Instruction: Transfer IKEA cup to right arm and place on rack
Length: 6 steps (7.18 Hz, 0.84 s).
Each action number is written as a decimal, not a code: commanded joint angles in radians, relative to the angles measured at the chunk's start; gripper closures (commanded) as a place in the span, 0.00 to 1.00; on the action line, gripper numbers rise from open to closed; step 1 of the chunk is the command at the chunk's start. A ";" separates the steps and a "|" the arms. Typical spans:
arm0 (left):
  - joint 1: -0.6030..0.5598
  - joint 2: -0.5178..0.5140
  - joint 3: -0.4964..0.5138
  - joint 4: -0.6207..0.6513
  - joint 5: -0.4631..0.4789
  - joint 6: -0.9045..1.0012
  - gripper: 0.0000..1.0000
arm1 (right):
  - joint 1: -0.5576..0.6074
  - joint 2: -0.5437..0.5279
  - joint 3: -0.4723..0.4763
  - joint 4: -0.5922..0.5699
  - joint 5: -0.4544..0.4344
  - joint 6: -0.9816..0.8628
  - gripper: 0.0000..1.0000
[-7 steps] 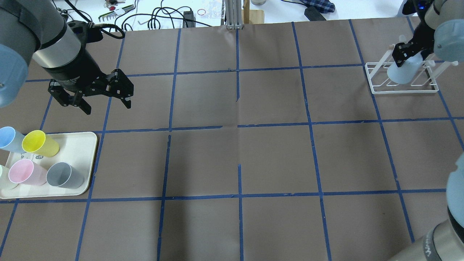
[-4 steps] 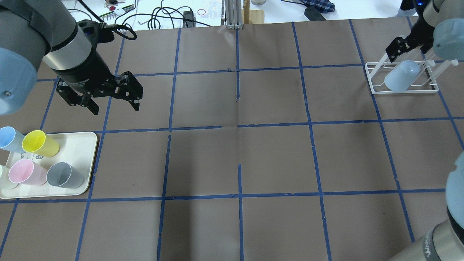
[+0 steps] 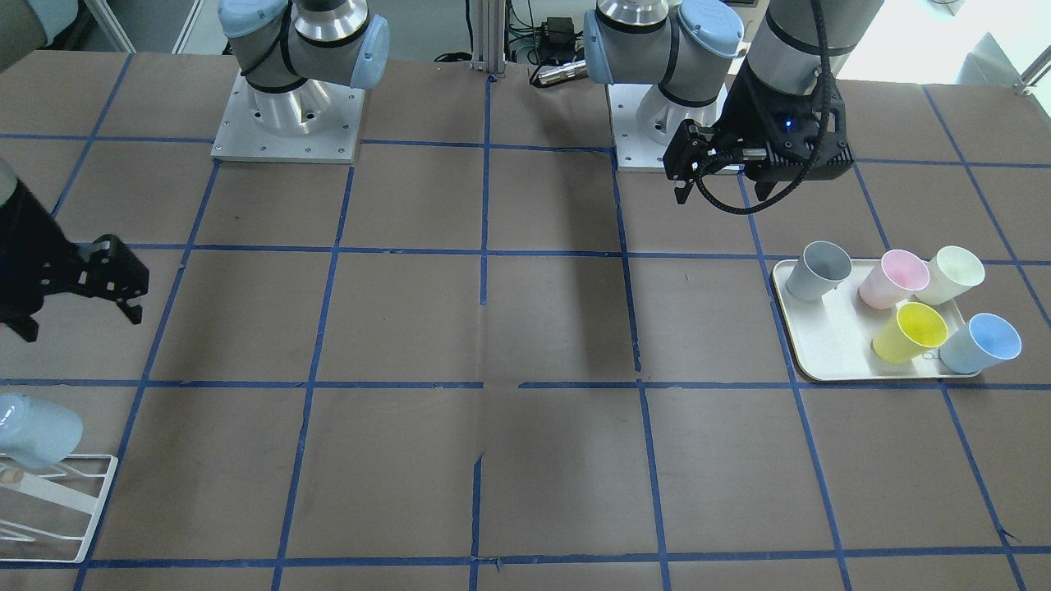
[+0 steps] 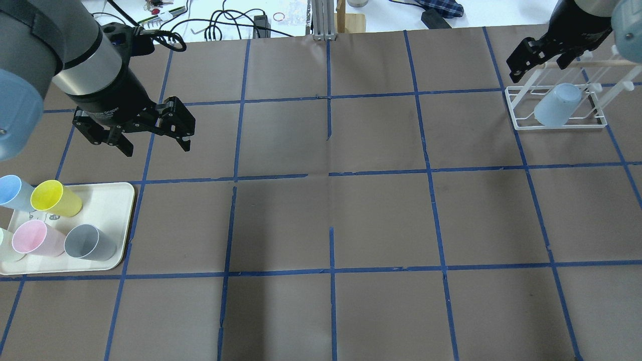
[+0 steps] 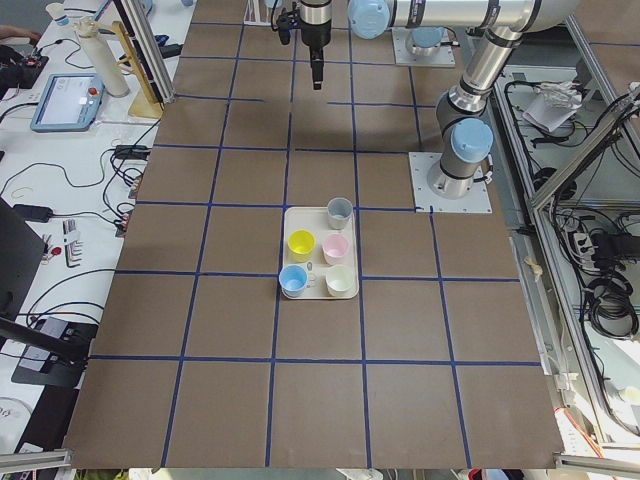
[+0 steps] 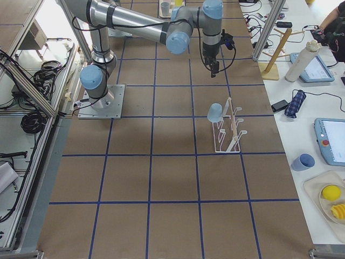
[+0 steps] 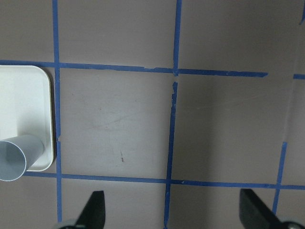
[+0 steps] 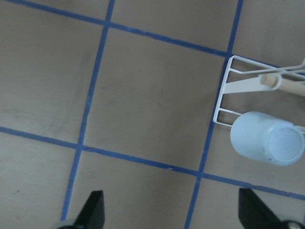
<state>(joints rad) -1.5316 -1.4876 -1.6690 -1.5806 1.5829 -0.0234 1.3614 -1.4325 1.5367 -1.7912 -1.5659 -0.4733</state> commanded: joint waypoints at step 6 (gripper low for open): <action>0.001 0.020 -0.005 -0.004 0.002 0.000 0.00 | 0.271 -0.120 -0.004 0.188 -0.014 0.314 0.00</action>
<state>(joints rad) -1.5309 -1.4690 -1.6734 -1.5826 1.5848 -0.0230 1.6212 -1.5607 1.5359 -1.6032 -1.5715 -0.1849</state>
